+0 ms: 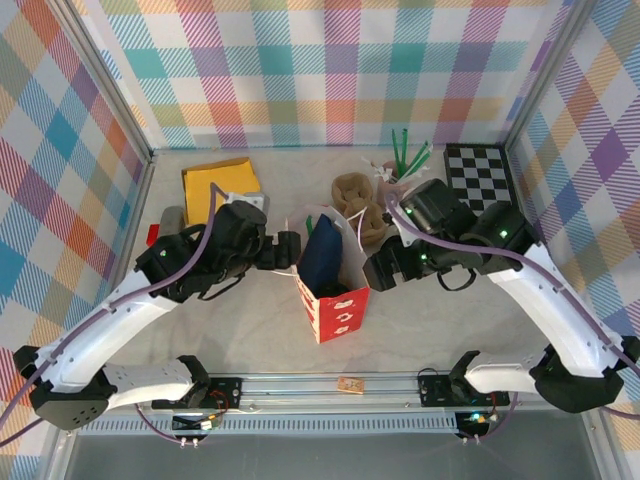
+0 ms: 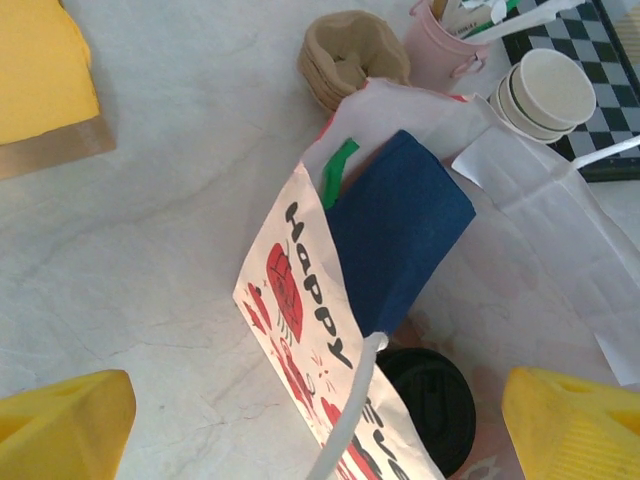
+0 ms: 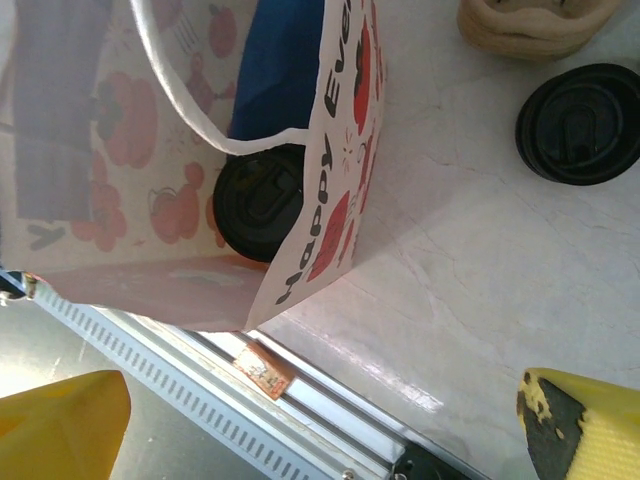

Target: Pack the takeout coffee

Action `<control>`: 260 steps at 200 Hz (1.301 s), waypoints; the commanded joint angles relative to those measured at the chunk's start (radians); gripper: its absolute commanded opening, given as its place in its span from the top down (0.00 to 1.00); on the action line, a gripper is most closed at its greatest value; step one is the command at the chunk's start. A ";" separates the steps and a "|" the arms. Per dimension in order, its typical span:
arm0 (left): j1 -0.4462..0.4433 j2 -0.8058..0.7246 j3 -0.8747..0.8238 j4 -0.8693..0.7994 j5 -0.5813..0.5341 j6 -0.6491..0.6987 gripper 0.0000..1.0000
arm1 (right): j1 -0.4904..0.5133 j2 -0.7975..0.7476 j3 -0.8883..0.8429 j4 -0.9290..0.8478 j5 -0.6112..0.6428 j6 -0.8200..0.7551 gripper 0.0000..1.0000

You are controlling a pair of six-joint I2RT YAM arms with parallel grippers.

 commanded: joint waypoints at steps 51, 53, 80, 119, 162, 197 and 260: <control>0.006 0.068 0.026 0.026 0.073 -0.015 0.07 | 0.008 0.062 0.039 -0.015 0.057 -0.007 0.01; 0.007 0.070 0.027 0.026 0.073 -0.015 0.07 | 0.007 0.064 0.039 -0.014 0.056 -0.007 0.01; 0.006 0.084 0.026 0.027 0.069 -0.017 0.11 | 0.007 0.089 0.041 0.007 0.040 -0.010 0.01; 0.006 0.111 0.019 0.011 0.046 -0.018 0.31 | 0.007 0.121 0.032 0.051 0.019 -0.007 0.00; 0.007 0.138 0.015 0.034 0.047 -0.014 0.55 | 0.008 0.147 0.005 0.111 -0.018 -0.003 0.10; 0.019 0.158 0.017 0.058 0.048 -0.010 0.68 | 0.007 0.156 -0.025 0.142 -0.016 0.000 0.25; 0.065 0.179 0.013 0.110 0.077 0.023 0.79 | 0.008 0.158 -0.045 0.185 0.015 0.009 0.55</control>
